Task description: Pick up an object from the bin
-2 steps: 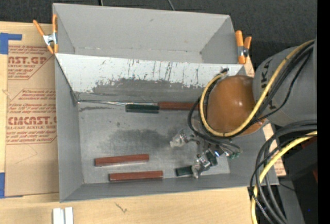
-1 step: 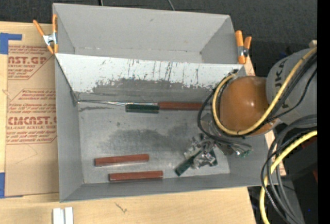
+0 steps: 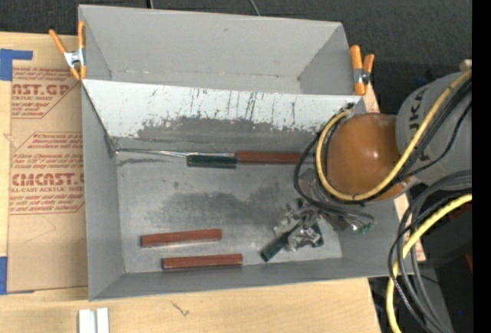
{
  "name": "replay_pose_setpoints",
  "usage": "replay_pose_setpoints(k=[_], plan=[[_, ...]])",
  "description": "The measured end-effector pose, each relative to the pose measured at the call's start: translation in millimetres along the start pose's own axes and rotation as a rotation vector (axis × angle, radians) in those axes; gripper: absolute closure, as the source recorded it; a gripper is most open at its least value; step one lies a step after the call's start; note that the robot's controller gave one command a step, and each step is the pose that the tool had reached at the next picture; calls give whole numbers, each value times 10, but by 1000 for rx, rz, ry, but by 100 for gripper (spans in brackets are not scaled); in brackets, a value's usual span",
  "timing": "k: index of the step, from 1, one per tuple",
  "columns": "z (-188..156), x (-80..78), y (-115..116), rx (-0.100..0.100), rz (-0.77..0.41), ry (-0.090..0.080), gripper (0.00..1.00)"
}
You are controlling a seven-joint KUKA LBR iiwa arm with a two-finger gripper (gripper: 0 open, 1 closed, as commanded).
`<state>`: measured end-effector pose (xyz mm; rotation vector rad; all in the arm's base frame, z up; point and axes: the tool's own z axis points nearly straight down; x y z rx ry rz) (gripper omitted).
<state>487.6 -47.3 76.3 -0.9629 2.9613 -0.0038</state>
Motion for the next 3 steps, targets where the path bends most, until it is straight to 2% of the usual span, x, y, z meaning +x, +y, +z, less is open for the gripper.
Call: replay_pose_setpoints(k=[1, 2, 3], plan=[[-344, -33, 13, -14, 0, 27, 100], [-826, 24, -66, -13, 17, 26, 100], [-1398, -186, -131, -14, 6, 27, 100]])
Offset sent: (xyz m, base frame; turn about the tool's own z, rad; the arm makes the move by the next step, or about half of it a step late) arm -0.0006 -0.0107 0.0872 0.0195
